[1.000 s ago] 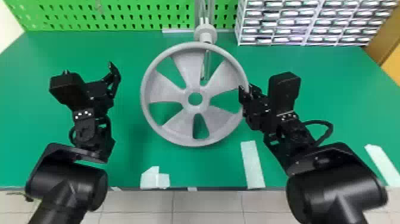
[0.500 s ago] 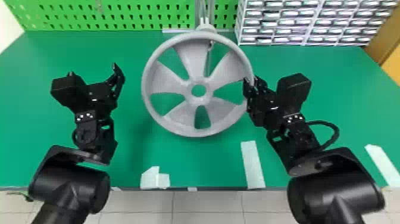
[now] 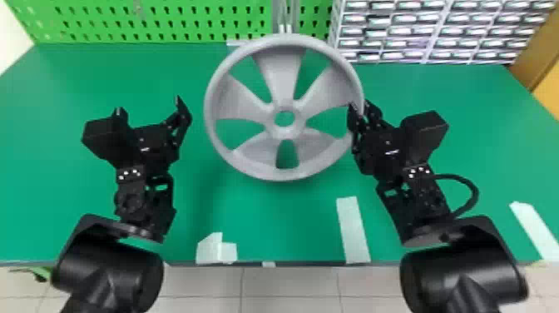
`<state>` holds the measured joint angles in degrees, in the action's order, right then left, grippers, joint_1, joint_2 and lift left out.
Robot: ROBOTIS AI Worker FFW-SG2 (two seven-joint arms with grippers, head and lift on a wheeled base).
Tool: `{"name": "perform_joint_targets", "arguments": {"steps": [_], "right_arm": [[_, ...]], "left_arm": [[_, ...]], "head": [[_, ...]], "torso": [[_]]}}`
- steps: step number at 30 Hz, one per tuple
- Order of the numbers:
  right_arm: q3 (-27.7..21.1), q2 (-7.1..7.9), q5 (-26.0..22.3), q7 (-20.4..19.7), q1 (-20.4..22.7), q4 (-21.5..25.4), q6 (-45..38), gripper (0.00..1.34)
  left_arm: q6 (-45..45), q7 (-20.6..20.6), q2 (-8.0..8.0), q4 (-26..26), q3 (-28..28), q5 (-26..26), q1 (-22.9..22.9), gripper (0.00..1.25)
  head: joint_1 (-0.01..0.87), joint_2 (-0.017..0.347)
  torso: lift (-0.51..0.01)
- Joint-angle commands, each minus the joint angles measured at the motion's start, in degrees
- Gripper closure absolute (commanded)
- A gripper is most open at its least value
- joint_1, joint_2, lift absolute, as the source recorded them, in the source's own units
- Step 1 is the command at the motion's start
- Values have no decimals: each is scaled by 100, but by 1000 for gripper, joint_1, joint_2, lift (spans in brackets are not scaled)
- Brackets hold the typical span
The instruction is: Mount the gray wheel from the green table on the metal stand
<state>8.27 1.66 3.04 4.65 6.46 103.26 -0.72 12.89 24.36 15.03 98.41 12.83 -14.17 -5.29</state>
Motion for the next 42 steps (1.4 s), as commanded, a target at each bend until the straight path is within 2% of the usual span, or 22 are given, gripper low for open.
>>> {"name": "perform_joint_targets", "arguments": {"steps": [1, 7, 26, 34, 42], "right_arm": [[-54, -78, 4, -8, -57, -104, 107, 1095], [-151, -171, 4, -8, -145, -218, 230, 1095], [-247, -171, 4, -96, -435, -394, 441, 1095], [-159, -171, -14, -105, -532, -447, 467, 1095], [-54, -171, -93, -105, -558, -535, 520, 1095]], "left_arm": [[11, -54, 0, 3, 71, -42, -42, 159], [11, -142, 0, 3, 168, -42, -42, 159], [20, -898, 0, -15, 405, -491, -42, 159], [11, -1451, 0, -234, 502, -710, 45, 159], [20, -1618, 0, -445, 598, -1018, 160, 160]], "head": [[867, 52], [867, 52], [867, 52], [867, 52], [867, 52]], "torso": [[-100], [-100], [-100], [-100], [-100]]}}
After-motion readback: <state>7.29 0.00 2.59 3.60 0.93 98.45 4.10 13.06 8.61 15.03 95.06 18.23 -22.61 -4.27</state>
